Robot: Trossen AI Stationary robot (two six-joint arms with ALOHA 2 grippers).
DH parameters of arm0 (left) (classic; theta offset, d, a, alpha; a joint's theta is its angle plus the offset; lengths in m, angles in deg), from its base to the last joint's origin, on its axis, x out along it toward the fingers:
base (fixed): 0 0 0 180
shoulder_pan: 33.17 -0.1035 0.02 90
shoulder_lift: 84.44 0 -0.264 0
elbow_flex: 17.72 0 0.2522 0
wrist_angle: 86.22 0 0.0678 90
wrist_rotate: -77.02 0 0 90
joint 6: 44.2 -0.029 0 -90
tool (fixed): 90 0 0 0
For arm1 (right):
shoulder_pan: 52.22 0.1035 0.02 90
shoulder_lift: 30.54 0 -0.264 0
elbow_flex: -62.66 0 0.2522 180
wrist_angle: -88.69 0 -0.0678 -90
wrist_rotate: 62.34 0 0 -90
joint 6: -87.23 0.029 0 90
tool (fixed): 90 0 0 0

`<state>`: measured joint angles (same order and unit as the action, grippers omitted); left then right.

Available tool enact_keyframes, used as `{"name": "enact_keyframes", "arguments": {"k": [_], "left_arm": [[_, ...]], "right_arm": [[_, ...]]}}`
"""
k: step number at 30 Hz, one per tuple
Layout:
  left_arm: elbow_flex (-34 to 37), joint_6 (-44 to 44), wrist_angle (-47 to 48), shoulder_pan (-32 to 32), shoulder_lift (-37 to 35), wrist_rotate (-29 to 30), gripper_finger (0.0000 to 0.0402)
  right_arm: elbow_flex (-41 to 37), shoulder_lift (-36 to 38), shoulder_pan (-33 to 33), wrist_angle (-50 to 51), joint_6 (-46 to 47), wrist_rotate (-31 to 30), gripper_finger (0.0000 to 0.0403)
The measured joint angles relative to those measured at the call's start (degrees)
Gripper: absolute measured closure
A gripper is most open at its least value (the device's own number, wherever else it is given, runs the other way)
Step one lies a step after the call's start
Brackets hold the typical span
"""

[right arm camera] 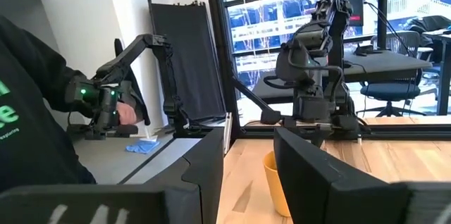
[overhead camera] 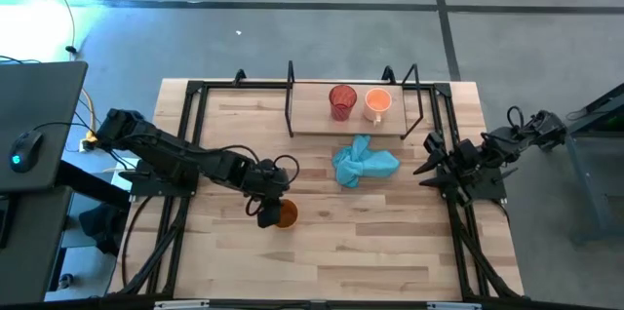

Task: Stack small to large cups/mugs on shelf
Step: Put the yellow cup on the shelf

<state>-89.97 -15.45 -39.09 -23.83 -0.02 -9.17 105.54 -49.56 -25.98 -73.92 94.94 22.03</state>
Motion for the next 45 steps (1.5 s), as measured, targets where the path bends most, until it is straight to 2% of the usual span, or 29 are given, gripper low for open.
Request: {"name": "enact_keyframes", "arguments": {"k": [7, 12, 16, 25, 32, 45], "left_arm": [[-1.4, -0.02, 1.41, 0.0, -0.09, 1.23, 0.0391], [-1.41, 0.02, 2.16, 0.0, -0.09, 1.18, 0.0379], [-1.41, 0.13, 2.65, 0.0, -0.09, 1.18, 0.0396], [-1.41, 0.84, 2.8, 0.0, -0.09, 1.84, 0.04], [-3.01, 2.6, 4.51, -0.2, -0.09, 4.91, 0.0401], [-11.87, 3.17, 11.76, -9.57, -0.09, 4.81, 0.0401]], "right_arm": [[0.0, -0.01, 0.0, 0.03, 0.05, -0.04, 0.0284], [0.0, -0.01, 0.0, 0.59, 1.09, -0.04, 0.0284], [0.0, -0.01, 0.0, 0.82, 1.09, -0.04, 0.0284], [0.0, -0.01, 0.0, 0.84, 1.08, -0.04, 0.0284], [0.0, -0.01, 0.0, 0.85, 0.92, -0.04, 0.0284], [0.0, -0.03, 0.0, 1.66, 1.17, -0.04, 0.0284]]}}
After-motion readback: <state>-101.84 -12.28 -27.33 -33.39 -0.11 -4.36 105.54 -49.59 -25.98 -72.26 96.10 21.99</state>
